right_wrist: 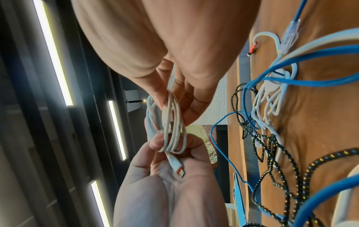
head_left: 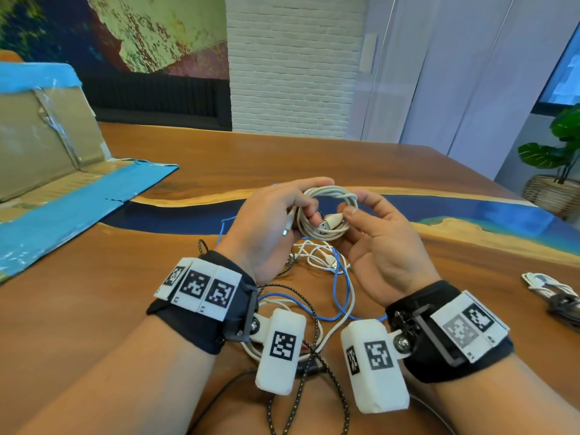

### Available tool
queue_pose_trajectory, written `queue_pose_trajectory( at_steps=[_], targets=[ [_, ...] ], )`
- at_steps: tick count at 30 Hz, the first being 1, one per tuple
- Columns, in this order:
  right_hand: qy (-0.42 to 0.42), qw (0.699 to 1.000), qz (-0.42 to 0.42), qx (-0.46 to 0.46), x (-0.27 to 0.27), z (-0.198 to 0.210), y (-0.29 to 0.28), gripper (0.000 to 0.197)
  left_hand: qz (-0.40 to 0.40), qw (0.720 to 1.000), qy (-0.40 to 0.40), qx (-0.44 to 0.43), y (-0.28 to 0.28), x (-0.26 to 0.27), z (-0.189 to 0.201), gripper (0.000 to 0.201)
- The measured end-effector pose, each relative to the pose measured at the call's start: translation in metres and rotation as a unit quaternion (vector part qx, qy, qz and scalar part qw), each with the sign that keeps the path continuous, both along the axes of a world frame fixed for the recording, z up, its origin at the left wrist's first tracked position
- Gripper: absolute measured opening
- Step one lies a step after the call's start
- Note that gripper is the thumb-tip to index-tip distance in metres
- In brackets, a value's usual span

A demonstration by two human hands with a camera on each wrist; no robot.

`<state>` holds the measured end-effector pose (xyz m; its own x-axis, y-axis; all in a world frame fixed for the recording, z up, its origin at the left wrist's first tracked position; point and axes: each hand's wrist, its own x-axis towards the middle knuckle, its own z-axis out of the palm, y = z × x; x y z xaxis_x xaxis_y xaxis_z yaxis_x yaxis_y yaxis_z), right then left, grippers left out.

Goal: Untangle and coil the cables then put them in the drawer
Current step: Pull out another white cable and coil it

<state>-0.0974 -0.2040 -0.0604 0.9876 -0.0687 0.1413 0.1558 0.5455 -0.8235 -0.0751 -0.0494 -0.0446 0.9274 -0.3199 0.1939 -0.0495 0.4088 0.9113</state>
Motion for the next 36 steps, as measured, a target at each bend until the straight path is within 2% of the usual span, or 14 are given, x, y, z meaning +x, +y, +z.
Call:
queue_pose_trajectory(
  at_steps=[3, 8, 12, 16, 17, 19, 21, 27, 36],
  targets=[
    [-0.005, 1.0, -0.031, 0.003, 0.002, -0.002, 0.002, 0.016, -0.003, 1.0, -0.023, 0.018, 0.0, 0.002, 0.0, 0.04],
    [-0.008, 0.996, -0.082, 0.031, 0.001, 0.0, -0.005, 0.016, -0.004, 0.989, -0.097, 0.107, -0.004, 0.002, -0.009, 0.037],
    [-0.001, 0.999, -0.034, 0.022, 0.001, 0.0, -0.014, 0.017, 0.007, 0.977, -0.128, 0.167, 0.0, 0.006, -0.013, 0.038],
    [-0.041, 0.992, 0.049, -0.107, 0.003, 0.001, -0.023, 0.024, 0.043, 0.98, -0.104, 0.167, 0.0, 0.009, -0.015, 0.036],
    [-0.063, 0.981, 0.05, -0.174, 0.004, 0.001, -0.026, 0.027, 0.054, 0.981, -0.097, 0.162, -0.001, 0.008, -0.015, 0.035],
    [-0.097, 0.938, 0.026, -0.331, 0.004, 0.001, -0.033, 0.036, 0.068, 0.982, -0.083, 0.152, -0.004, 0.008, -0.016, 0.032],
    [-0.097, 0.91, 0.011, -0.403, 0.004, 0.0, -0.04, 0.039, 0.072, 0.983, -0.078, 0.149, -0.007, 0.009, -0.018, 0.03],
    [-0.077, 0.939, -0.019, -0.336, 0.004, -0.003, -0.042, 0.041, 0.082, 0.983, -0.087, 0.14, -0.008, 0.007, -0.017, 0.028],
    [-0.071, 0.952, -0.026, -0.295, 0.004, -0.004, -0.04, 0.036, 0.07, 0.987, -0.047, 0.134, -0.002, 0.014, -0.02, 0.029]
  ],
)
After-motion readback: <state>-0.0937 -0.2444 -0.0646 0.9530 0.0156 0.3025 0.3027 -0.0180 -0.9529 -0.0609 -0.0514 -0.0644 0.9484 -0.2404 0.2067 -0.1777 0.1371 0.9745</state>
